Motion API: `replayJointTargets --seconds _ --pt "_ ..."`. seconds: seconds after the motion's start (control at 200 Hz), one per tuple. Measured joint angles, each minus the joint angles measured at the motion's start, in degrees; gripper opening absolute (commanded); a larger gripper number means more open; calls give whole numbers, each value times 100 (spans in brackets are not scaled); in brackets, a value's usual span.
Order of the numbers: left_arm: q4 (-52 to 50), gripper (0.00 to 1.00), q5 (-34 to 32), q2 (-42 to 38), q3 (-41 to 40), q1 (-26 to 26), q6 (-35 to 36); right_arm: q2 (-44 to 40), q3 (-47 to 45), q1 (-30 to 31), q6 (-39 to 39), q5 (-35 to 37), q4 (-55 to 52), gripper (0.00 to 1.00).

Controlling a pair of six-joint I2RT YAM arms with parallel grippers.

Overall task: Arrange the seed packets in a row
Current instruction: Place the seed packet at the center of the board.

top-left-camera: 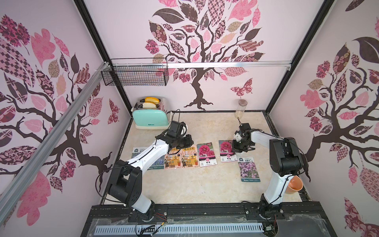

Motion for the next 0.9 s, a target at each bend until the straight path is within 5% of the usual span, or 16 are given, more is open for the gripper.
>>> replayJointTargets --seconds 0.575,0.78,0.9 --pt "9 10 149 289 -52 0 109 101 146 470 -153 0 0 0" --pt "11 10 212 398 -52 0 125 87 146 470 -103 -42 11 29" --pt "11 10 238 452 -52 0 131 52 138 474 -26 -39 22 31"
